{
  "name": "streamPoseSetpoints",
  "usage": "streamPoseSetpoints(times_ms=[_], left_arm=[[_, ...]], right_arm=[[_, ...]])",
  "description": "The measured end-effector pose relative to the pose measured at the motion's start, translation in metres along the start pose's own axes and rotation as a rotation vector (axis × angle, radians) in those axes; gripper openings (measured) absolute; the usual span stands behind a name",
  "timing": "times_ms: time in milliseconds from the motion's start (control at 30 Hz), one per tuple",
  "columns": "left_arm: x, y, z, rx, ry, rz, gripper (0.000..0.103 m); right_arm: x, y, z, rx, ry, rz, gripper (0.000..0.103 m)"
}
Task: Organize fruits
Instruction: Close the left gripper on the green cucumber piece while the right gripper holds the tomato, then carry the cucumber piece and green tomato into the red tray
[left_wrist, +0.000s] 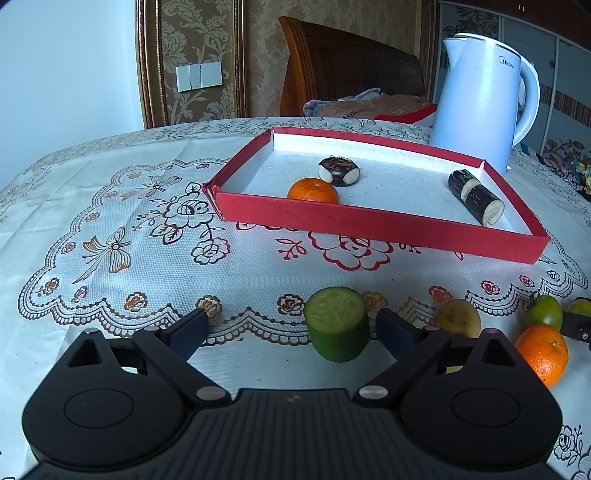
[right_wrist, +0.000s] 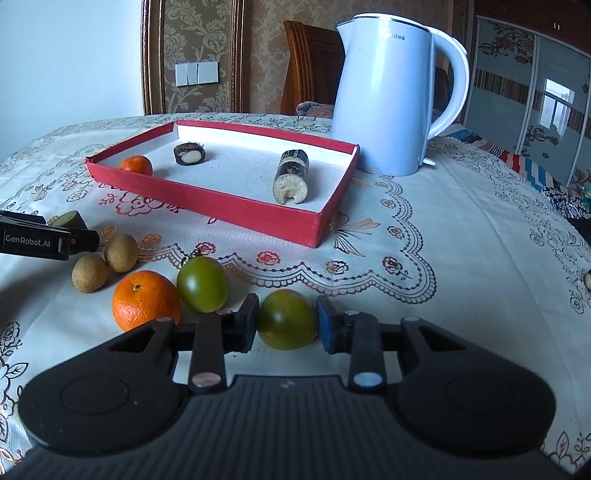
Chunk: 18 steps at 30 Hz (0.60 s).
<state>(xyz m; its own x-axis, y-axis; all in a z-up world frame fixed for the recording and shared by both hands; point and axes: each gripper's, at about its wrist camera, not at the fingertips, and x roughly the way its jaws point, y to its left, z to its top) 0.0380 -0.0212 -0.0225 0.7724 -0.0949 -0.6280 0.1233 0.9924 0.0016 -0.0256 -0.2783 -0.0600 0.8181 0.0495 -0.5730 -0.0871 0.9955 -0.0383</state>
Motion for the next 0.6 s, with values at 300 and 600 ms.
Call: streamPoseSetpoints(times_ms=[300,600], left_arm=[[-0.007,-0.004,-0.001,0.035,-0.037,-0.014,0.051],[-0.009,-0.005,-0.002,0.048,-0.047,-0.041,0.032]], right_arm=[[0.001,-0.005,0.003,0.001,0.011,0.005,0.031],[0.002,-0.012,0.010,0.005,0.005,-0.024,0.031]])
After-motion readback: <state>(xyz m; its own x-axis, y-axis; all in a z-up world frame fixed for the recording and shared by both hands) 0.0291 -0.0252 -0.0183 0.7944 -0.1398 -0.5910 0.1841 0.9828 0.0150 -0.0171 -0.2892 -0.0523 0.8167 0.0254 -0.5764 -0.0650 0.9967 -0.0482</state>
